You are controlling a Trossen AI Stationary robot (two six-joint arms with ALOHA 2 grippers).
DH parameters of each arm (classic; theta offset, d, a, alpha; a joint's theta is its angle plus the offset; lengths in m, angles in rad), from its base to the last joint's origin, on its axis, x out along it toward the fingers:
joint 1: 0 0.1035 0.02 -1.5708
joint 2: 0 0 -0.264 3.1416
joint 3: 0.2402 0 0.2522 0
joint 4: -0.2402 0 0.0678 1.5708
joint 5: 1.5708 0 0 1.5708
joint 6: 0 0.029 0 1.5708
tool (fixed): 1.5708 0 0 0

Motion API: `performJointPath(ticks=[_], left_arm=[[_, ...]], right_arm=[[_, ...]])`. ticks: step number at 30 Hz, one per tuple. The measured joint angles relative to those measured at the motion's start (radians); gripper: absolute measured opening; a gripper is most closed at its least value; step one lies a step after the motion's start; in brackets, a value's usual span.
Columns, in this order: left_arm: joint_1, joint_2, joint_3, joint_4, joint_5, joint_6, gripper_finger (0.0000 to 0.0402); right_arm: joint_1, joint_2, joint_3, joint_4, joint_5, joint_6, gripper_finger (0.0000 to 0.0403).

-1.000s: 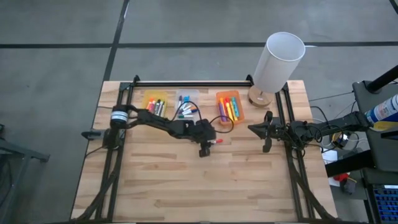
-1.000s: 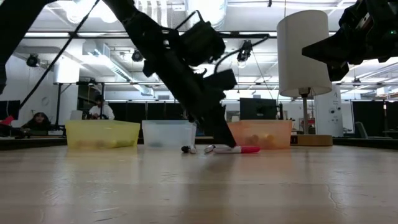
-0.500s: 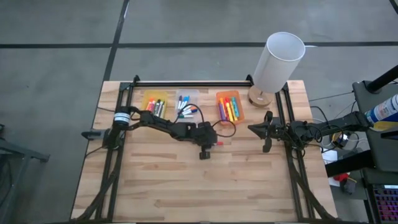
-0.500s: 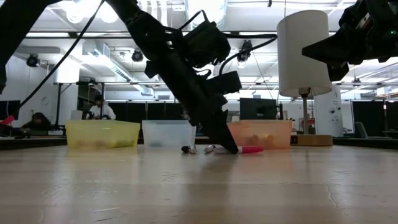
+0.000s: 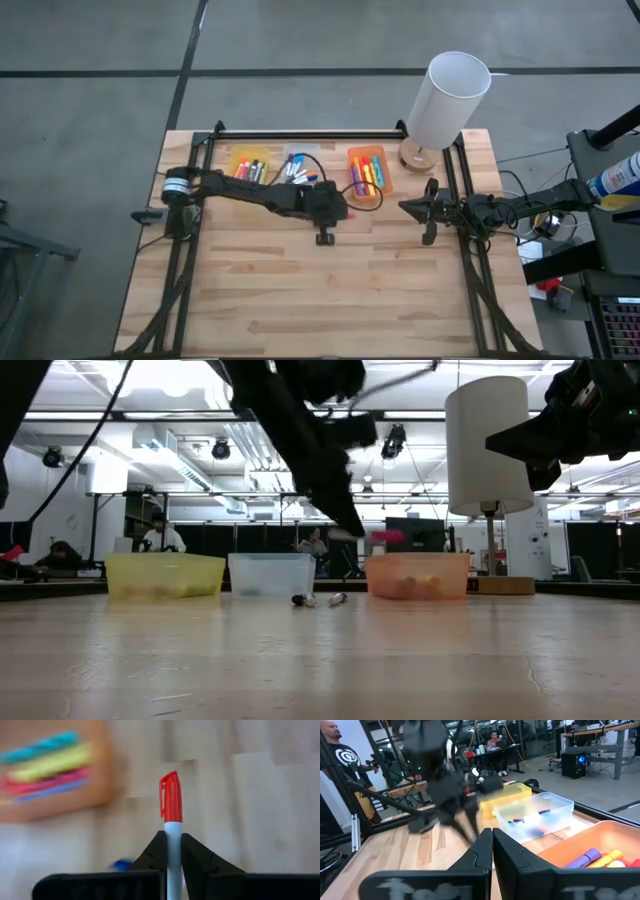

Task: Pick & Place Markers
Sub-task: Put the small red highlighter pen into the transparent bin

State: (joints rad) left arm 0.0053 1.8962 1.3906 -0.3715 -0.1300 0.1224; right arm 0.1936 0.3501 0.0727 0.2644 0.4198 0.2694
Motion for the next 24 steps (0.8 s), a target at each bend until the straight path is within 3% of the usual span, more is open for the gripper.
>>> performJointPath(ticks=[4,8,19,24], left_arm=[[0.022,-0.086,-0.004,-0.096,-0.165,0.045,0.0027],[0.076,-0.173,-0.028,-0.147,-0.237,0.053,0.0027],[0.35,-0.284,-0.229,-0.076,-0.218,-0.104,0.0029],[0.438,-0.26,-0.293,-0.029,-0.049,-0.19,0.0036]], right_arm=[[0.0,0.0,0.0,-0.001,-0.001,0.0,0.0009],[0.0,0.0,0.0,0.0,-0.001,0.0,0.0009],[0.0,0.0,0.0,0.001,-0.001,0.0,0.0009],[0.0,-0.001,0.0,0.001,-0.001,0.0,0.0009]])
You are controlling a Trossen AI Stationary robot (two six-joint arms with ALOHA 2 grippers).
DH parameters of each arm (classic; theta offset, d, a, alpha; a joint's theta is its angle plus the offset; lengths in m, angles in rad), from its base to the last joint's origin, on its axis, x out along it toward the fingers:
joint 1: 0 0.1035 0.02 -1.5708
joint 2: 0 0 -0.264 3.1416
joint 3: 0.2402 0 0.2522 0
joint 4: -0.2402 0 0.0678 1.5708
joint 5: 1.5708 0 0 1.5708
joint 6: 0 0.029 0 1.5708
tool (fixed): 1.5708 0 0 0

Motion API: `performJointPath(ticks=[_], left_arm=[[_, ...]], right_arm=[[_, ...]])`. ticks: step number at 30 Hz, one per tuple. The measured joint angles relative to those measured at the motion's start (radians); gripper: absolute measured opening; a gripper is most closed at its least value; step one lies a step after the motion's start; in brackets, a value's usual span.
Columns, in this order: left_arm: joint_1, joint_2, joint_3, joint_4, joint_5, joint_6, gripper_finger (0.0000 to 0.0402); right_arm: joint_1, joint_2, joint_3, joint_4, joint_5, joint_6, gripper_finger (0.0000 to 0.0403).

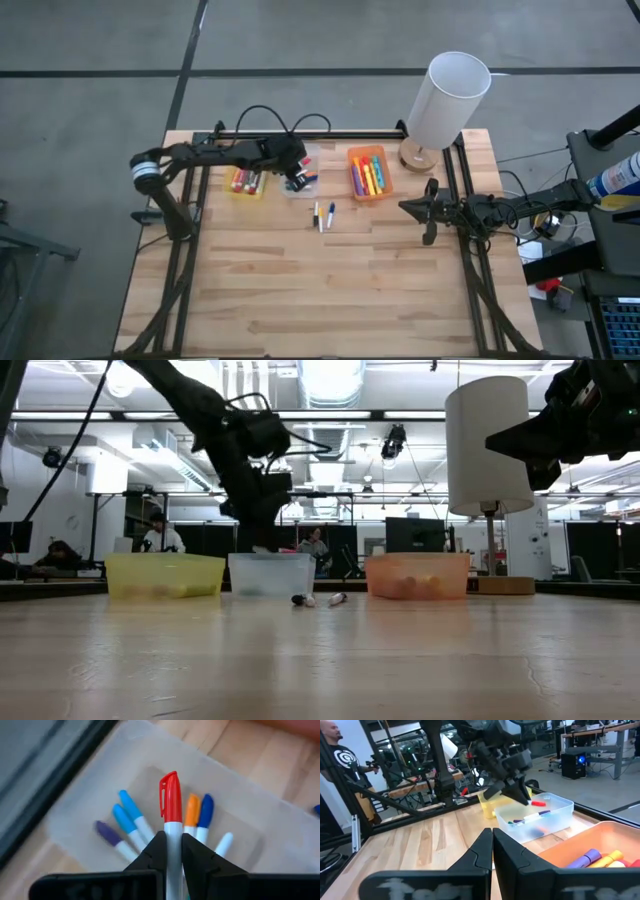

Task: Pick & Place Markers
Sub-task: Put the small red highlighter pen into the transparent bin

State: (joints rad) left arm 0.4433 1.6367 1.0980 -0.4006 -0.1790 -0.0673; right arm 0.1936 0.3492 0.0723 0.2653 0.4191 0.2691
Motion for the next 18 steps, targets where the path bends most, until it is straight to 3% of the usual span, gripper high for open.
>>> performJointPath(ticks=[5,18], left_arm=[[0.014,0.024,-0.027,0.087,0.062,-0.04,0.0037],[0.015,0.084,-0.022,0.088,0.027,-0.109,0.0041]], right_arm=[[0.0,0.0,0.0,0.0,0.0,0.0,0.0009],[0.0,0.001,0.0,0.0,0.0,0.0,0.0009]])
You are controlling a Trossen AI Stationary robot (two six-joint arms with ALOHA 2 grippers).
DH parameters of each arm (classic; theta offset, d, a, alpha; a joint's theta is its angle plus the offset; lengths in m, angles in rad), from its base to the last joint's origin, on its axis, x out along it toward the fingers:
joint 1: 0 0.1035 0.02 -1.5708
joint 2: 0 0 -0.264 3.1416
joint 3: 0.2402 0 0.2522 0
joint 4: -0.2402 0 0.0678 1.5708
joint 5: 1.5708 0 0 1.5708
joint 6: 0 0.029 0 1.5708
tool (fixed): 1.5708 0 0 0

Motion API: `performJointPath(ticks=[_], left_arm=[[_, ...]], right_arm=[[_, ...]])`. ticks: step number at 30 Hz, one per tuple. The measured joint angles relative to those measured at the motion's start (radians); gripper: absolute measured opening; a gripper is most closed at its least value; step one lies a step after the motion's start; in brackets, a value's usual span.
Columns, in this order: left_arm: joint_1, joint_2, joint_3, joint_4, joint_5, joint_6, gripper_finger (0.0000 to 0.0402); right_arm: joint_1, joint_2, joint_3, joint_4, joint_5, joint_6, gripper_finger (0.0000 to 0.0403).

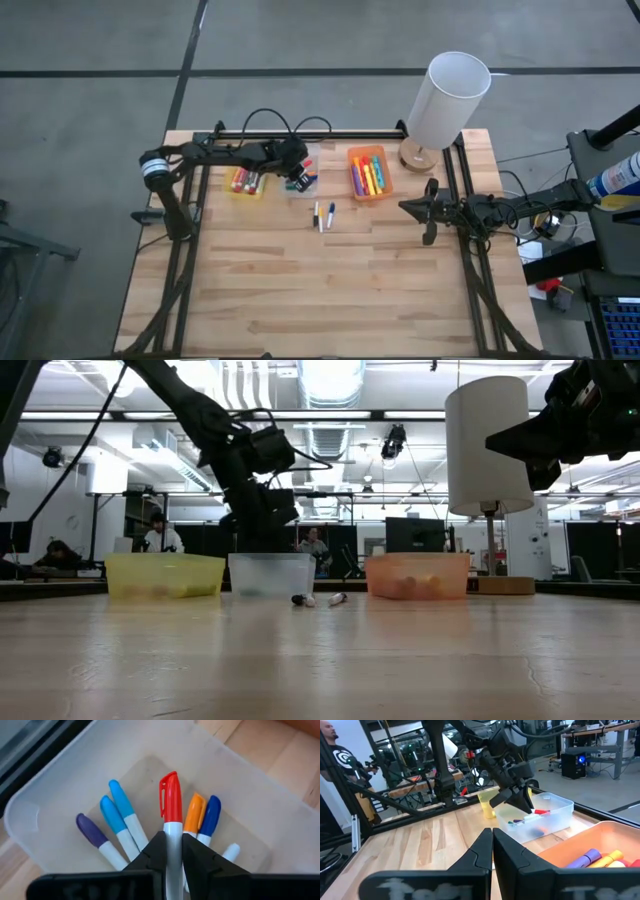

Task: Pick & Place Markers
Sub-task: Put the small red highlighter pen into the transparent bin, then put the small black highlighter pen into the transparent bin

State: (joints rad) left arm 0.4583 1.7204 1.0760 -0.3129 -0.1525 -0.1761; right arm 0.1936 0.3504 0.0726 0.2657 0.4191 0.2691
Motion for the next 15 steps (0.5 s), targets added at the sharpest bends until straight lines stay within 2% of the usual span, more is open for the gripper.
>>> performJointPath(ticks=[10,15], left_arm=[[0.0,-0.004,0.025,-0.026,-0.008,-0.02,0.0114],[0.0,-0.004,0.025,-0.027,-0.004,-0.035,0.0134]], right_arm=[[0.0,0.0,0.0,0.0,0.0,0.0,0.0009],[0.0,0.0,0.0,0.0,0.0,0.0,0.0009]])
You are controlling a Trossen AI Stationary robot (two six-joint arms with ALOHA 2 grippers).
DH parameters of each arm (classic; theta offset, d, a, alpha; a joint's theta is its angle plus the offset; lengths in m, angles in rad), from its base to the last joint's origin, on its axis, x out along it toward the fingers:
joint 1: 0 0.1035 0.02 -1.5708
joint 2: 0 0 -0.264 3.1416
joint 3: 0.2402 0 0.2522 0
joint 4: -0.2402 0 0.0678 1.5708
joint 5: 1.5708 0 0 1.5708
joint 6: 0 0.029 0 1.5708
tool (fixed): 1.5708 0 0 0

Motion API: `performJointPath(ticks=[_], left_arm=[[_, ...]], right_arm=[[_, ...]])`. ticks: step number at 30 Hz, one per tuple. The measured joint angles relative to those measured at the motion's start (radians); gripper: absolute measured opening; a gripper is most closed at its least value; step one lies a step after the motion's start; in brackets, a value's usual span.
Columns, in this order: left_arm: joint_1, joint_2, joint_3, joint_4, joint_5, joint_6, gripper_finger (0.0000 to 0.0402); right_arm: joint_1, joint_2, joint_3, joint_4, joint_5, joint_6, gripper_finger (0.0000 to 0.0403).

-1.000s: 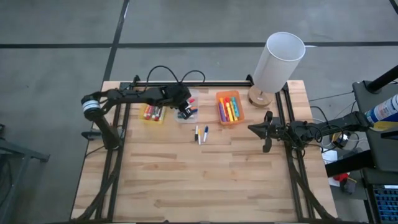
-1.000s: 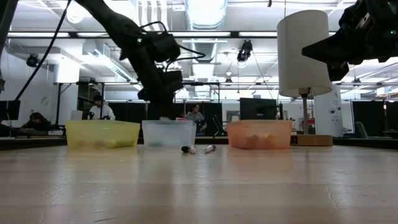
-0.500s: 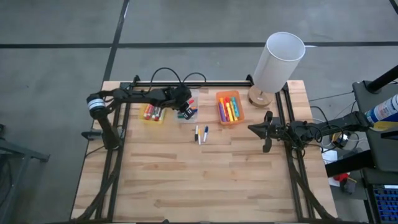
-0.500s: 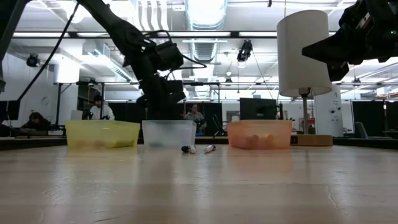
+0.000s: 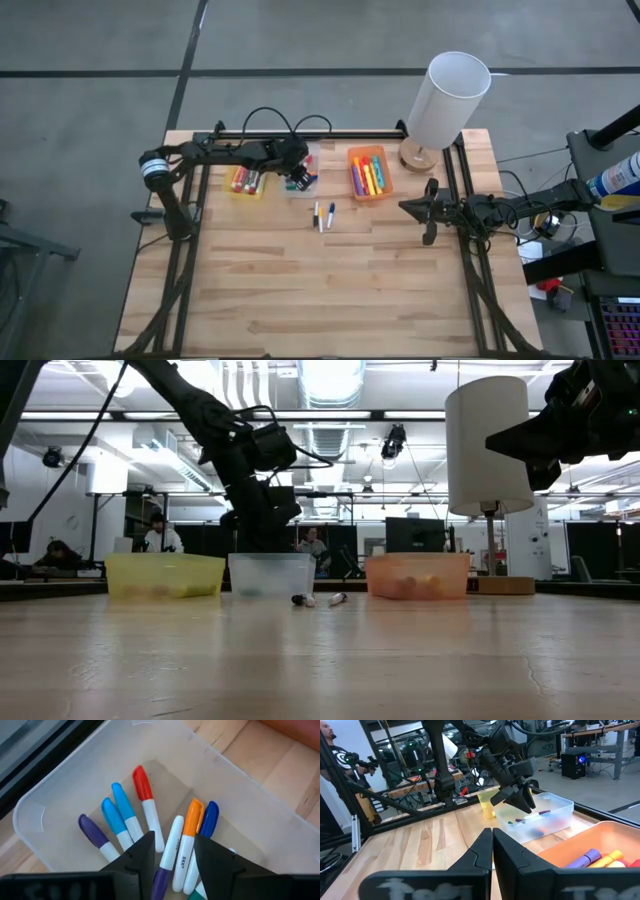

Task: Pick & Place Markers
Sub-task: Put the small black highlighter pen into the transparent bin

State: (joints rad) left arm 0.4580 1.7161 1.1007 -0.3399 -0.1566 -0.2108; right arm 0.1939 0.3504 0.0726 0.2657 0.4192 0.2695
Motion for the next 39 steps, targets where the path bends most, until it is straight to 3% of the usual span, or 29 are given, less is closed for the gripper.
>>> performJointPath(ticks=[8,17,23,34,39], left_arm=[[-0.028,-0.038,0.09,-0.114,0.003,-0.01,0.0137],[-0.188,-0.107,0.123,-0.124,0.116,-0.081,0.0137],[-0.336,-0.063,0.121,-0.1,0.121,0.108,0.0137],[-0.418,0.022,0.12,-0.163,0.093,-0.205,0.0137],[-0.413,0.051,0.12,-0.226,0.008,-0.321,0.0137]], right_arm=[[0.0,0.0,0.0,0.0,0.0,0.0,0.0009],[0.0,0.0,0.0,0.0,0.0,0.0,0.0009],[0.0,0.0,0.0,0.0,0.0,0.0,0.0009],[0.0,-0.001,0.0,0.0,0.0,0.0,0.0009],[0.0,-0.001,0.0,0.0,0.0,0.0,0.0009]])
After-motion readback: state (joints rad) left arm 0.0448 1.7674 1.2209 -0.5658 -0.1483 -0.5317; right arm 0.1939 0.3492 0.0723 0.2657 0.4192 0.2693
